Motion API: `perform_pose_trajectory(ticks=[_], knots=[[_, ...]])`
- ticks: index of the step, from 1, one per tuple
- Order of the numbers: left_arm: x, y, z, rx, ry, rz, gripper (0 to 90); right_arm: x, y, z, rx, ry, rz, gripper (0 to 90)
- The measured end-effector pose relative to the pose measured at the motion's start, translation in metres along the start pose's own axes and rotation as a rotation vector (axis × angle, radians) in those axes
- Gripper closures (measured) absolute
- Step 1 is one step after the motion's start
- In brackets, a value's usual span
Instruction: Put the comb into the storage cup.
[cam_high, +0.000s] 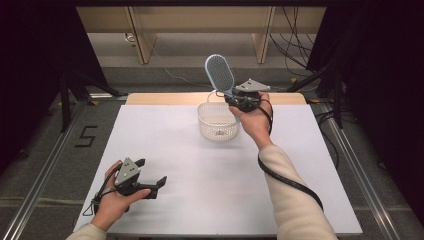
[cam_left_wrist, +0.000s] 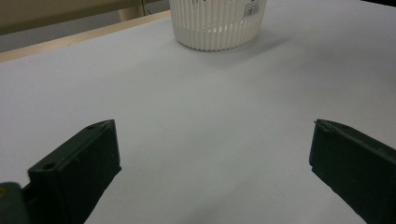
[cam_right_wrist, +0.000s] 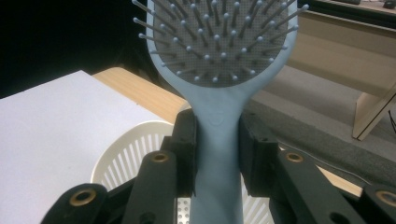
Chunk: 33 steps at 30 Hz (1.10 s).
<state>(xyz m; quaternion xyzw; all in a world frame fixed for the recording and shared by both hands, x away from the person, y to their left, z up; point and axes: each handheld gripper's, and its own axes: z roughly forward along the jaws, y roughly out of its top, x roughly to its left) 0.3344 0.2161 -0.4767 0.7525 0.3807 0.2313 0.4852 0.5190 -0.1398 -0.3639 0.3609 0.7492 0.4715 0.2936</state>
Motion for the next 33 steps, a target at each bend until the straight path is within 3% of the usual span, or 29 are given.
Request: perform_pose_trajectory(ticks=[33], knots=[[0.000,0.000,0.000,-0.001,-0.002,-0.003,1.2,-0.002,0.005,0.013,-0.004,-0.010,-0.001,70.6]])
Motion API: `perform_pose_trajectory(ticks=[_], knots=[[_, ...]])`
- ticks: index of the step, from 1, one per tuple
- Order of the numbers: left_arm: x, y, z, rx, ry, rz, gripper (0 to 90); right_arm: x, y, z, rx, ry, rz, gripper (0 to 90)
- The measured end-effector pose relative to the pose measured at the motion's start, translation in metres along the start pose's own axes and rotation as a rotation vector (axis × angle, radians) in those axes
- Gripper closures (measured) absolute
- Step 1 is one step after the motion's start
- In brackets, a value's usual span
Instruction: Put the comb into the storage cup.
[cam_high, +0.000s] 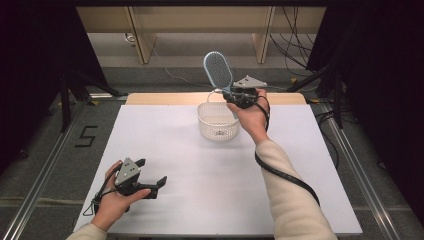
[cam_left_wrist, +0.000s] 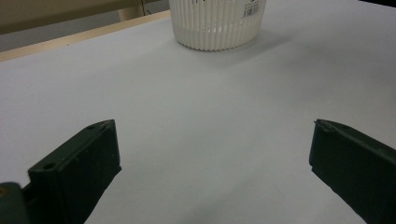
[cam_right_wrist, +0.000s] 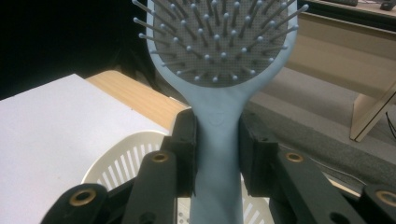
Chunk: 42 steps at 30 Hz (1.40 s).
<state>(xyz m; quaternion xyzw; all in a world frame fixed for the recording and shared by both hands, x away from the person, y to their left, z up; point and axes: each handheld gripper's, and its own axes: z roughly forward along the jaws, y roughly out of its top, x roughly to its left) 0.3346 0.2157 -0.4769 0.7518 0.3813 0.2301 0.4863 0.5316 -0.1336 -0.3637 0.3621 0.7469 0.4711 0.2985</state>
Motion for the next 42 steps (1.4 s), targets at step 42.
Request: perform_pose_trajectory(ticks=[42], knots=[[0.000,0.000,0.000,-0.001,0.002,-0.001,1.5,0.004,0.000,0.016,-0.005,0.010,-0.018,70.5]])
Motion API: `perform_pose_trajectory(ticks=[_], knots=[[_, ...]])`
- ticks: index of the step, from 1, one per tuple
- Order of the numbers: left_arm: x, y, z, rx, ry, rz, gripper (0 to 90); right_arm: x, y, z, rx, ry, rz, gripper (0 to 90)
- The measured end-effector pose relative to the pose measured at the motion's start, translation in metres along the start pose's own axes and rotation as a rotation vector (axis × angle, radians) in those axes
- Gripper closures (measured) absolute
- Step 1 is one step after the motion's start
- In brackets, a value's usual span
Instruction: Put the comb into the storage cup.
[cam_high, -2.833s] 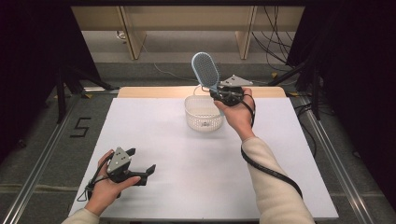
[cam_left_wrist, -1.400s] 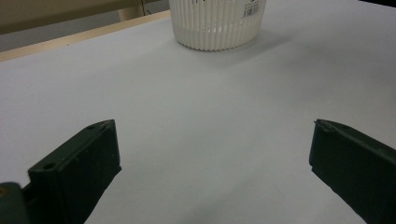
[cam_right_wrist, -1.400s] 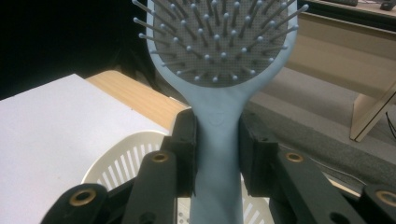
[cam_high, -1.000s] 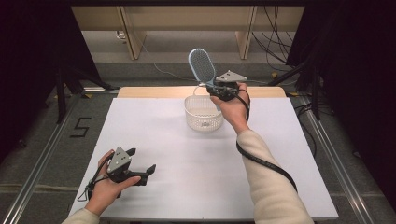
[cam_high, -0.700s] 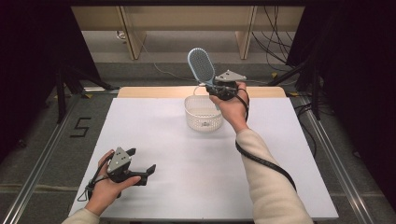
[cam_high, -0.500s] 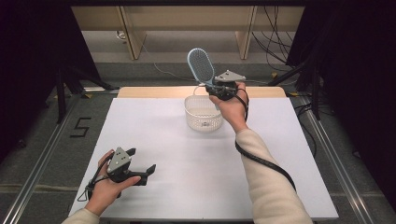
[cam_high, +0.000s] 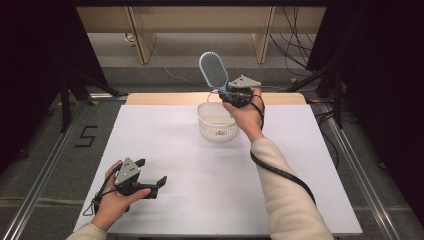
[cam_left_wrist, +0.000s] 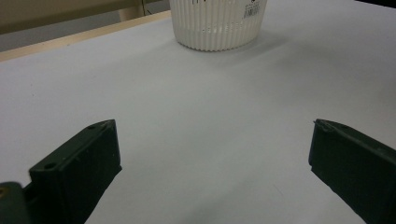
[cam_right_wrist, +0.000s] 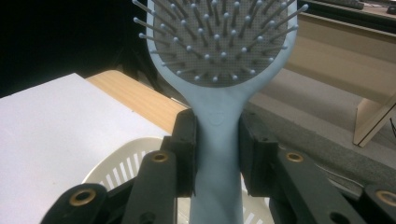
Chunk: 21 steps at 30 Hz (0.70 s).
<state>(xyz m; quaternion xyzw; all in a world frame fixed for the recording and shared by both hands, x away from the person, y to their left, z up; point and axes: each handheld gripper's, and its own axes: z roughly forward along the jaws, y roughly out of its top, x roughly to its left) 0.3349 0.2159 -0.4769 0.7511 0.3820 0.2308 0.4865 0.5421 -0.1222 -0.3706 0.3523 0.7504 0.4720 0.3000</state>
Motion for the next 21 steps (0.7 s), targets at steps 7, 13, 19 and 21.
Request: perform_pose_trajectory(ticks=[7,13,19,21], knots=[[-0.0001,-0.0001,0.0002,-0.001,0.000,-0.001,1.5,0.0015,0.0008,0.0023,-0.004,0.001,-0.002,70.5],[-0.0001,-0.0001,0.0000,0.000,-0.001,-0.001,1.5,0.0024,0.0013,0.0045,-0.005,0.000,-0.002,70.5],[-0.0002,-0.0001,0.0001,0.000,0.000,-0.001,1.5,0.0037,0.0003,0.0070,-0.001,0.001,-0.007,70.5],[-0.0002,0.0000,0.0000,0.000,0.000,-0.001,1.5,0.0039,-0.0001,0.0079,-0.001,0.001,-0.009,70.5]])
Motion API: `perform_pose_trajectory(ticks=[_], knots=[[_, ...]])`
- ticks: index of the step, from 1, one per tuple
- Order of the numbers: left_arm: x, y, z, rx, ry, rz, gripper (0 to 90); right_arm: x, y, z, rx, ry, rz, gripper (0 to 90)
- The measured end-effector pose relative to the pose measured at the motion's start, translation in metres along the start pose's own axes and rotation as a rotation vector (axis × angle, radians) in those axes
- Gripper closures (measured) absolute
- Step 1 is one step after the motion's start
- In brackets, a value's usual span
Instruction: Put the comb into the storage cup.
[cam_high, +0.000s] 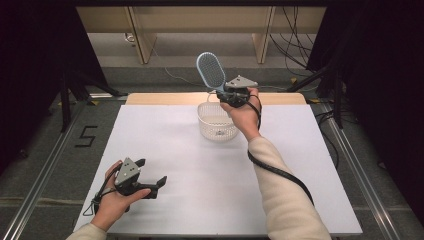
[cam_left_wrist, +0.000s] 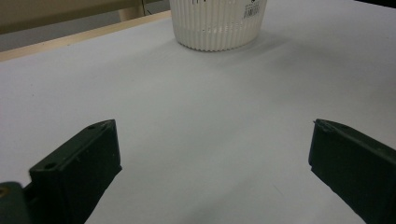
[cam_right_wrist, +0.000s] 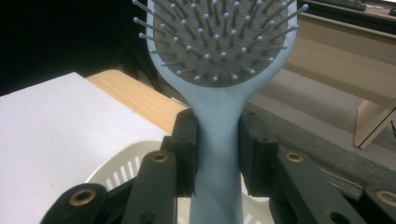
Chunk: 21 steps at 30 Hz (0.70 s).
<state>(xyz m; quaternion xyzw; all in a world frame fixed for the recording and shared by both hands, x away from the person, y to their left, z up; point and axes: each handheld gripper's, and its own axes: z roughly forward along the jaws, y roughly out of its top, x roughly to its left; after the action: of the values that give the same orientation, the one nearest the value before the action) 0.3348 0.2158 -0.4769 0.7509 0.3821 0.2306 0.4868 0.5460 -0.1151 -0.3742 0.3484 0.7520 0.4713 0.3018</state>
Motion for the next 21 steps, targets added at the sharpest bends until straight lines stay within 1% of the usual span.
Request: perform_pose_trajectory(ticks=[11,21], knots=[[-0.0001,-0.0001,0.0002,0.000,0.001,0.000,1.5,0.0002,-0.0012,0.0024,-0.002,-0.002,-0.003,70.5],[0.0000,-0.0002,0.0002,0.000,0.001,0.000,1.5,0.0016,-0.0040,0.0053,0.012,0.000,-0.009,70.5]])
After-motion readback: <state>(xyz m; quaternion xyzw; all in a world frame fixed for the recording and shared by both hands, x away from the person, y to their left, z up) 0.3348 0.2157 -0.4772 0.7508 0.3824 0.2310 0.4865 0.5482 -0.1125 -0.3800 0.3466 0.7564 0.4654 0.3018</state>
